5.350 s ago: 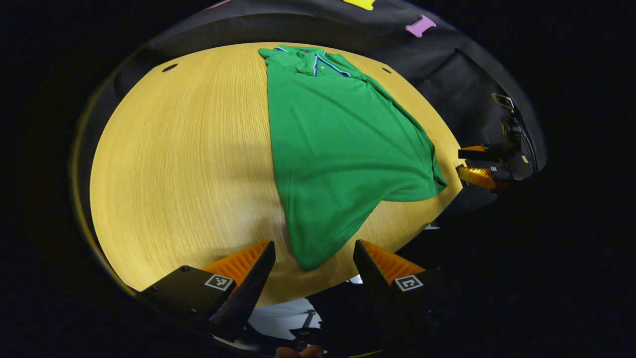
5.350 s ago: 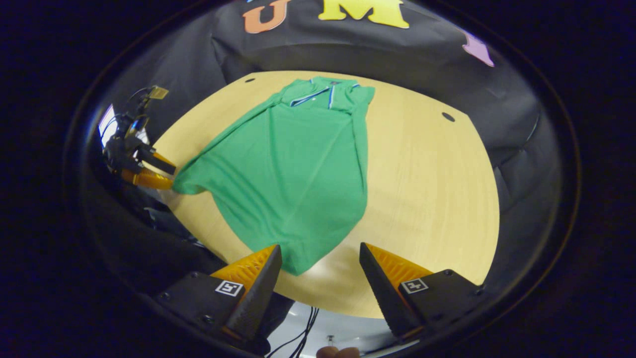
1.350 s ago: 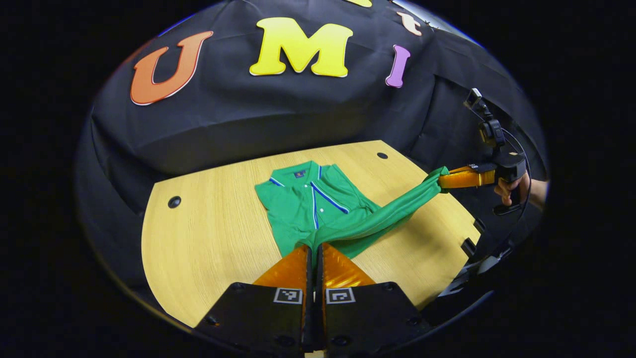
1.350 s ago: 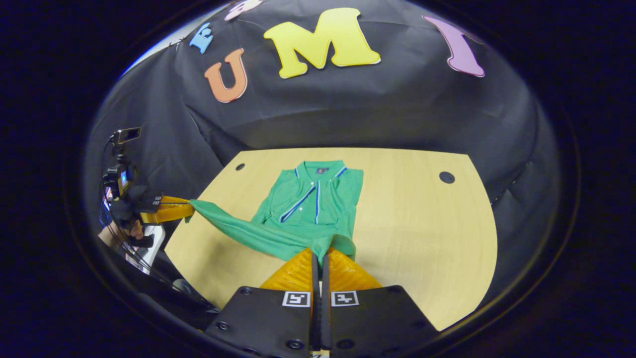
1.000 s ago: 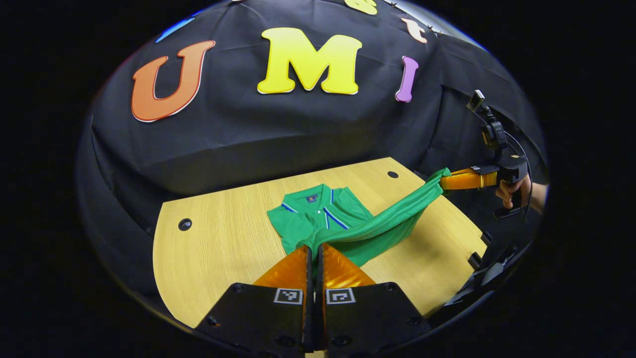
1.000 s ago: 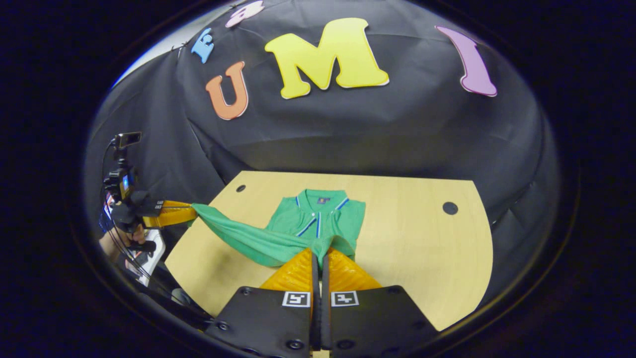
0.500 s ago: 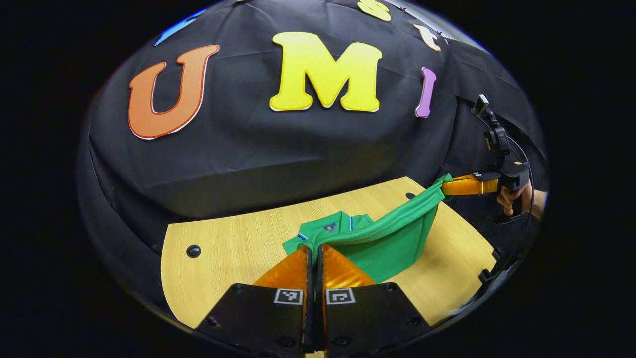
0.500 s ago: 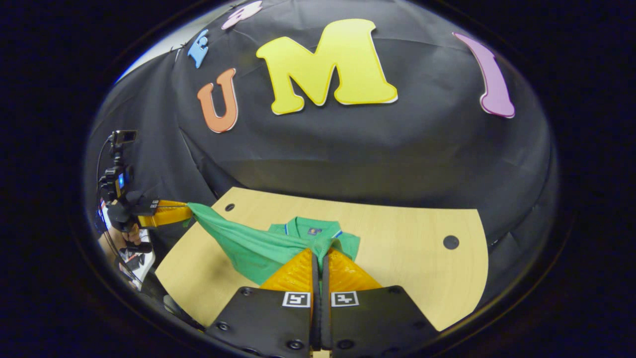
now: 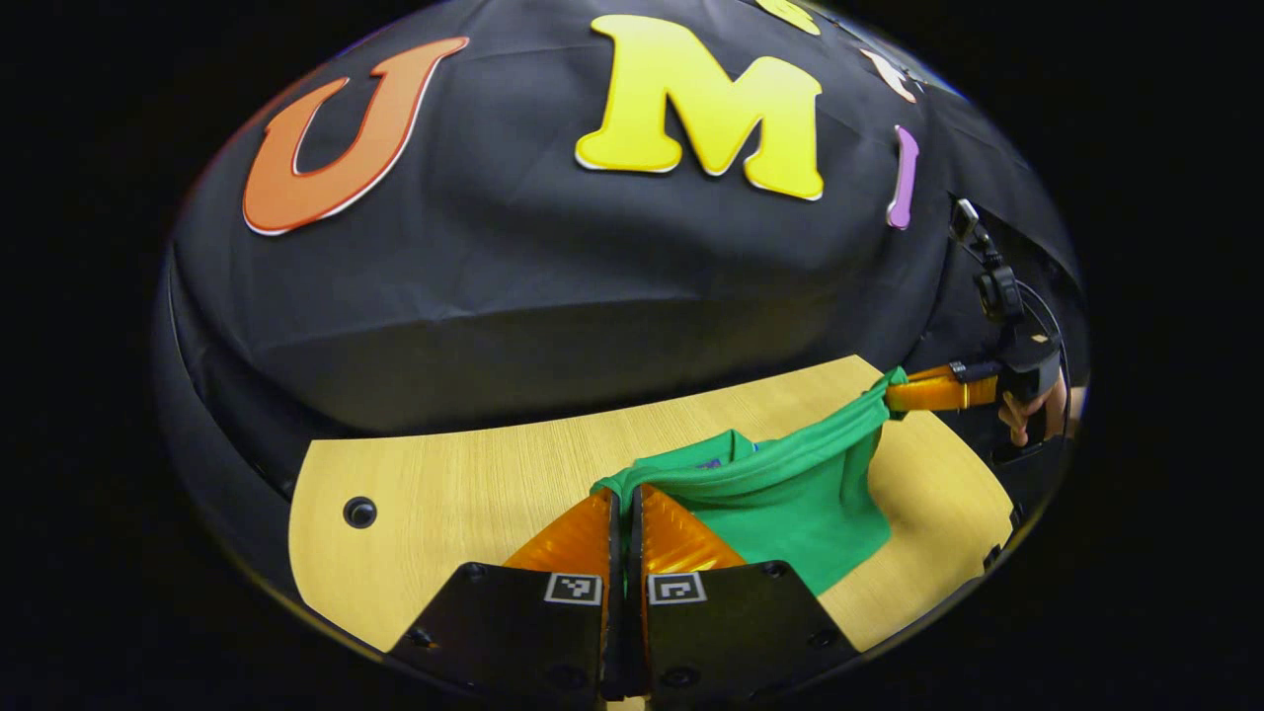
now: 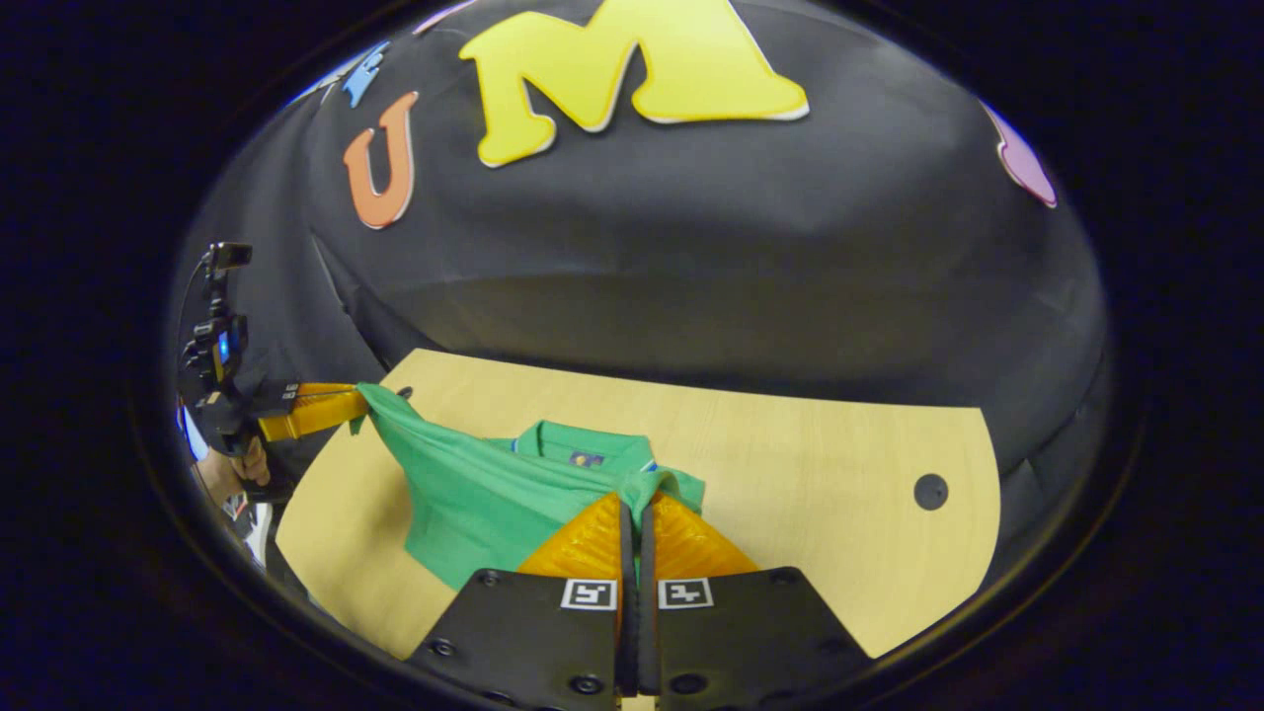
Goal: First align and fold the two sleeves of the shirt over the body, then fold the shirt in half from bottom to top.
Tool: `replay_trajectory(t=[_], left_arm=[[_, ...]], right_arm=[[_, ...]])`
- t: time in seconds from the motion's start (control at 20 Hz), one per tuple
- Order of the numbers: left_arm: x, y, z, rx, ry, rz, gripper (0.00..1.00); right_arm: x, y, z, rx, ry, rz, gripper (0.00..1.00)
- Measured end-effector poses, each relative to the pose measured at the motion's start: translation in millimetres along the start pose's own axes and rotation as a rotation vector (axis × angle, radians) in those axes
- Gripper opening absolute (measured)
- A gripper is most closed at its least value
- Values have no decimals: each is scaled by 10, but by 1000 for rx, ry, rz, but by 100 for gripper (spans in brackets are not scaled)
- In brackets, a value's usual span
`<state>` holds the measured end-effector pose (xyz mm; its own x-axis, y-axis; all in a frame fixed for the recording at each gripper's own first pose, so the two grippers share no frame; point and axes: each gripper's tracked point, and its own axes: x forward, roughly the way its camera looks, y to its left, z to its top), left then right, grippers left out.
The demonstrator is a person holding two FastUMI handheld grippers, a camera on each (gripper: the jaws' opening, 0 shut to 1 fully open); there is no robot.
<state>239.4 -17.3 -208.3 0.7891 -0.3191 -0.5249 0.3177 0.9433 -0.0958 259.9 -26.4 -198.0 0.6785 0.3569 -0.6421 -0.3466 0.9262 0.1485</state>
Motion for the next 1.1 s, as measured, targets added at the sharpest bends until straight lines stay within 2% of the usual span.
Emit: replay_trajectory(t=[0.3, 0.45, 0.65, 1.0, 1.1], left_arm=[[658, 79, -341, -1, 51, 19, 3], [859, 91, -431, 3, 57, 25, 4], [1054, 117, -556, 10, 75, 41, 5], [1163, 180, -661, -30, 73, 69, 9], [1206, 179, -679, -51, 73, 73, 14]], right_arm=[[610, -168, -184, 1, 43, -52, 1], [814, -248, -208, -37, 41, -86, 1], [1007, -351, -147, -36, 1, -151, 1], [1205, -384, -174, -28, -9, -183, 0], [1240, -398, -207, -33, -1, -200, 1]])
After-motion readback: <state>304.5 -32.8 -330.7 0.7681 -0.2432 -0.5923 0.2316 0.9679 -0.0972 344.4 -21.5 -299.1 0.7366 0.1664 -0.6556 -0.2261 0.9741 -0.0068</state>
